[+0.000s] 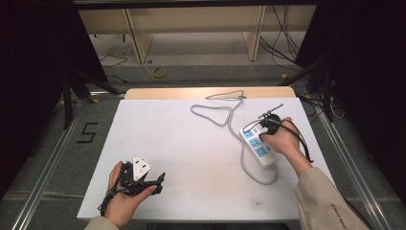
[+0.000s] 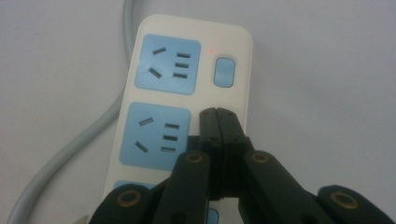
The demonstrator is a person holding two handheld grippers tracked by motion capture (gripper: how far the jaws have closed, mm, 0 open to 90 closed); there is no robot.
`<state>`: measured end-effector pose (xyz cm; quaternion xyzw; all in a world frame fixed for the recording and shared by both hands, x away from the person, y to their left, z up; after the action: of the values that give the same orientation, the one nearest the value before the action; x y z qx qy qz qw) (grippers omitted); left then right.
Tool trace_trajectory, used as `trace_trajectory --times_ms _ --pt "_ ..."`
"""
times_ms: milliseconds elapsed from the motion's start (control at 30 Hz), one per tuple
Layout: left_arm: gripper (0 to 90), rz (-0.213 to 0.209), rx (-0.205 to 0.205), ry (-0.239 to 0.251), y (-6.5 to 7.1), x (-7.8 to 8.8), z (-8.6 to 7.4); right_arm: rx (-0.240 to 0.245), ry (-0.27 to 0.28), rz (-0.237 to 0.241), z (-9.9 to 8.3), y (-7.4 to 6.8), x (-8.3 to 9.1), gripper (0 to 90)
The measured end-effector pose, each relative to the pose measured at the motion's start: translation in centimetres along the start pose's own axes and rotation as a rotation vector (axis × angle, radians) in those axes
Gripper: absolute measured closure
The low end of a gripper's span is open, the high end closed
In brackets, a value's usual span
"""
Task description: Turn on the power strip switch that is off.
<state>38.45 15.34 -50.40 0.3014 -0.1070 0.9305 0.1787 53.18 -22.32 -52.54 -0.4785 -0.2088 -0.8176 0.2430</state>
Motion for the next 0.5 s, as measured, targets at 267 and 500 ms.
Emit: trace_trajectory --times_ms 267,500 --pt "14.8 0.001 0.000 -0.002 -0.05 -0.02 -0.02 -0.029 0.033 0.016 -0.16 0.11 0.06 90.0" --pt "14.8 0.002 0.001 -0.002 -0.02 -0.05 -0.01 -0.020 0.031 0.011 -0.21 0.04 0.18 90.0"
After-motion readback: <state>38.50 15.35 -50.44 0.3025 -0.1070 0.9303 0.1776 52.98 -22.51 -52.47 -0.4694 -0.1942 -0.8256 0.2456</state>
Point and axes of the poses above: each handheld gripper's, and its own axes: x roughly backward along the jaws, z roughly out of its top, y roughly to its right, the point moved 10 cm from there along -x, roughly forward along the jaws, and after that the axes turned 6 degrees about x, right-handed, at the moved point
